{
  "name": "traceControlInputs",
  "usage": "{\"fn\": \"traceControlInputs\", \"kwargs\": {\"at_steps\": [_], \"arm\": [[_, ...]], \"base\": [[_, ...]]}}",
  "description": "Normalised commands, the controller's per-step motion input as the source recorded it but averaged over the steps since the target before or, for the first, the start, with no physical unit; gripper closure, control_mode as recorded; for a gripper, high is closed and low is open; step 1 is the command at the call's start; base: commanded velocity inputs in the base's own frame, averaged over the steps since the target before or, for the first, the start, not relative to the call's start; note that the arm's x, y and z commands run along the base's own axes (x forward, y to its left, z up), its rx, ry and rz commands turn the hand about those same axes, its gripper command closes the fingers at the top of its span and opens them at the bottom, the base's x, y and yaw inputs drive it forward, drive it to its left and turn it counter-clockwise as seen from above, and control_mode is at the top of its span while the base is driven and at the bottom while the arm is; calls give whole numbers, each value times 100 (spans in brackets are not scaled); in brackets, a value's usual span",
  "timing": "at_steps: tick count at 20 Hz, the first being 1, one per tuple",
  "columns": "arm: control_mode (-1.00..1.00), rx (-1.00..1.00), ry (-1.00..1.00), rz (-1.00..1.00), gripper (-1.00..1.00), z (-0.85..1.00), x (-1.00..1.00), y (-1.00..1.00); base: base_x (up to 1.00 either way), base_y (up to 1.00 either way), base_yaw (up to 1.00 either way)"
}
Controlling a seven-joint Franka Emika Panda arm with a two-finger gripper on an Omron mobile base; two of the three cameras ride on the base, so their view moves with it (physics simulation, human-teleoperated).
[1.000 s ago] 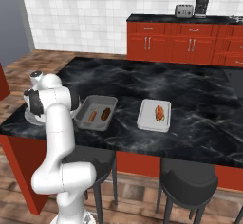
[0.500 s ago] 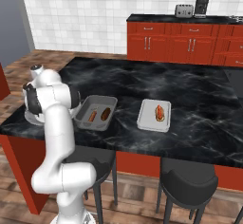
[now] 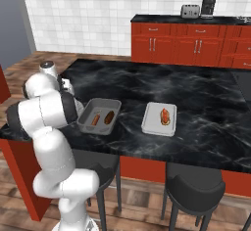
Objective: Place one cooked food and one vegetable from the large plate to each tupperware container.
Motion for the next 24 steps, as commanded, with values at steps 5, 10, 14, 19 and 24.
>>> {"fn": "traceControlInputs", "kwargs": {"at_steps": [5, 10, 14, 19, 24], "arm": [[-100, 2, 2, -30, 100, 43, 0, -100], [-100, 0, 2, -20, 100, 89, 2, -100], [-100, -4, 13, -21, 100, 64, 39, -100], [-100, -13, 1, -17, 100, 6, 10, -100], [-100, -6, 0, -19, 100, -1, -1, -100]], "base": [[0, 0, 0], [0, 0, 0], [0, 0, 0], [0, 0, 0], [0, 0, 0]]}}
